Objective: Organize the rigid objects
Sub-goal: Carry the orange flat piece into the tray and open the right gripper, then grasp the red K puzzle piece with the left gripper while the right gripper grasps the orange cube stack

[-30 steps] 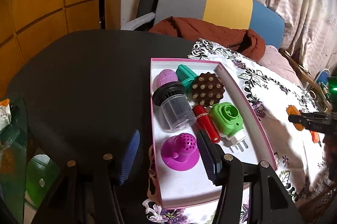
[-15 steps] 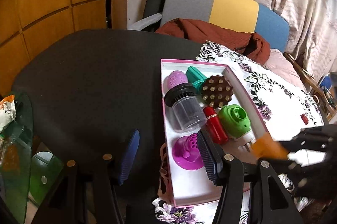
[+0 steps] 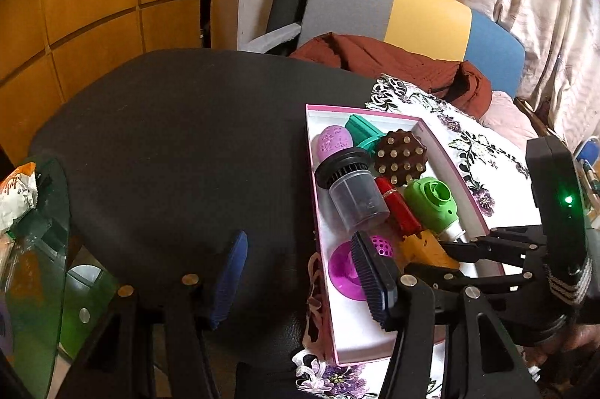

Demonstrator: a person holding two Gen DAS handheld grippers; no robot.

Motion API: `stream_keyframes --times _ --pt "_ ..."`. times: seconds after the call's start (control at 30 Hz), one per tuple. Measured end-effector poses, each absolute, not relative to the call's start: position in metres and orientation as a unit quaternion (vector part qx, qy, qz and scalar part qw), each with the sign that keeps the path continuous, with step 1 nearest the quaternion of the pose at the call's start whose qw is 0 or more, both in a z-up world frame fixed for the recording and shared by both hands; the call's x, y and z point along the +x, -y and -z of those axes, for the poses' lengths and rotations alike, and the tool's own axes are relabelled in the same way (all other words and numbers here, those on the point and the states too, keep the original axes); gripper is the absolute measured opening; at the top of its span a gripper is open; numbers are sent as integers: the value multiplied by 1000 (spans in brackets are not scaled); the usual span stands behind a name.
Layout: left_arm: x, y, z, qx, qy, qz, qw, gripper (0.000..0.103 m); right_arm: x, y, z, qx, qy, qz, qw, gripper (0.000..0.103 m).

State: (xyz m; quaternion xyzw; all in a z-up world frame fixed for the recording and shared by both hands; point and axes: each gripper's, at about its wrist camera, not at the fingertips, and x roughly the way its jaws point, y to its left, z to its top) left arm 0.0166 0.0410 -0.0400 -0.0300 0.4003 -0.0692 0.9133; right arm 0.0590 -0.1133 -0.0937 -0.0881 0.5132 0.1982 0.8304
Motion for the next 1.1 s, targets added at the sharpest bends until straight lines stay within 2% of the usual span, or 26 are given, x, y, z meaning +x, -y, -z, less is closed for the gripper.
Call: stream_keyframes --times 0.2,0.63,1.1 --pt "16 -39 37 -27 -396 70 915 59 41 120 79 -60 -491 -226 839 46" --pt "11 -23 27 -5 -382 86 920 59 25 204 25 10 -442 -192 876 47" --pt "11 15 14 28 -368 129 920 59 16 379 22 77 -460 16 884 47"
